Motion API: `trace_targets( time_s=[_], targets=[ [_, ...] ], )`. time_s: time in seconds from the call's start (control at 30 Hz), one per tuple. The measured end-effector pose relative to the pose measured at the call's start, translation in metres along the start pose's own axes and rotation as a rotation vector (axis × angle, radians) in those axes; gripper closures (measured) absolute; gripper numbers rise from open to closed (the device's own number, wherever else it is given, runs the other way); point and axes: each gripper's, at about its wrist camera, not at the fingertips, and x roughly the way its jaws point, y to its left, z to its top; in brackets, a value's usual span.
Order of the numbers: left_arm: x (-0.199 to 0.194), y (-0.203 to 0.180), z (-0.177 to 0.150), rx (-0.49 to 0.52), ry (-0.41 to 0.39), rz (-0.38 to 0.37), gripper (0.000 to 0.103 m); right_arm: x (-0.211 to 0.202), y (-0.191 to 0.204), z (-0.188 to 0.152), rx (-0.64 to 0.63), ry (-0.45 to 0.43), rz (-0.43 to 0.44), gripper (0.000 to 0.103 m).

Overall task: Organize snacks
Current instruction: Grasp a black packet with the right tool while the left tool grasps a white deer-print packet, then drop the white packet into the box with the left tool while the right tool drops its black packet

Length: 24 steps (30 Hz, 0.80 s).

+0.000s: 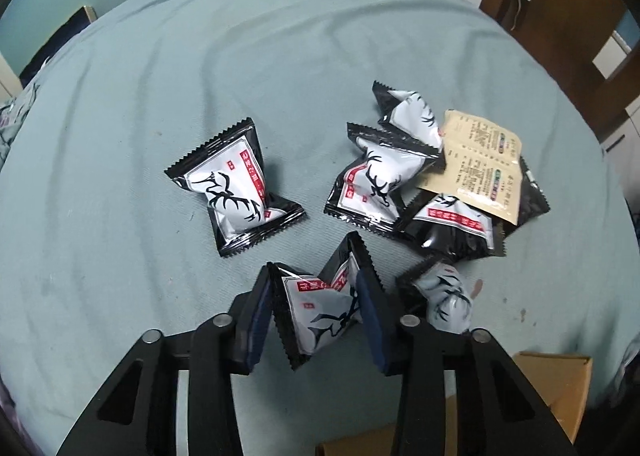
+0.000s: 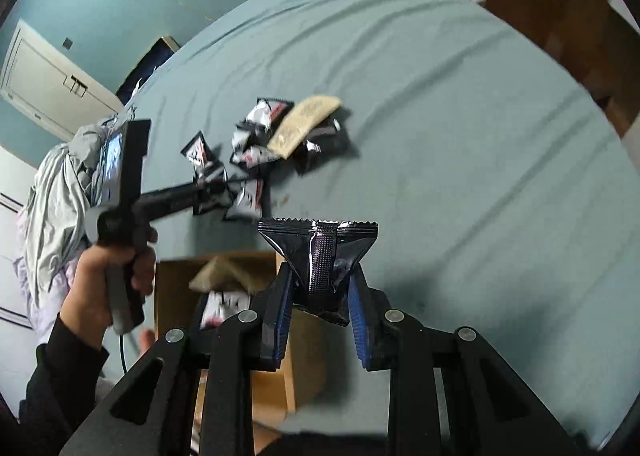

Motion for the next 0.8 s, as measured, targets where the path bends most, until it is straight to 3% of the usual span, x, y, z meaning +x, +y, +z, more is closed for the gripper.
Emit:
trace_targets(
  time_s=[0.1,0.27,0.4,0.53,0.63,0.8],
  targets=[
    [-0.021,0.004,-0.008,-0.021,-0.046,0.036,0.067,-0.005,-0.005,-0.004,0.034,-0.017,-0.003,0.079],
    [-0.078,0.008,-0.036,-0.078,-0.136,0.006,0.067,-0.011,0.002,-0.001,0.018,-0.070,-0.018,0.079],
    [-0.120,-0.003,-0.059,-0.020,-0.200,0.001,0.067,-0.004,0.017,-0.008,-0.058,-0.078,-0.048,0.079],
    [-0.147,-0.018,-0.086,-0.001,-0.229,-0.053,0.067,-0.011,0.025,-0.014,-0.122,-0.107,-0.021,0.079],
    [-0.153,-0.035,-0.100,0.048,-0.218,-0.081,0.067,-0.007,0.026,-0.017,-0.154,-0.109,-0.026,0.079],
    [-0.159,-0.069,-0.116,0.158,-0.234,-0.048,0.066,-0.002,0.027,-0.018,-0.167,-0.109,-0.023,0.079]
  ],
)
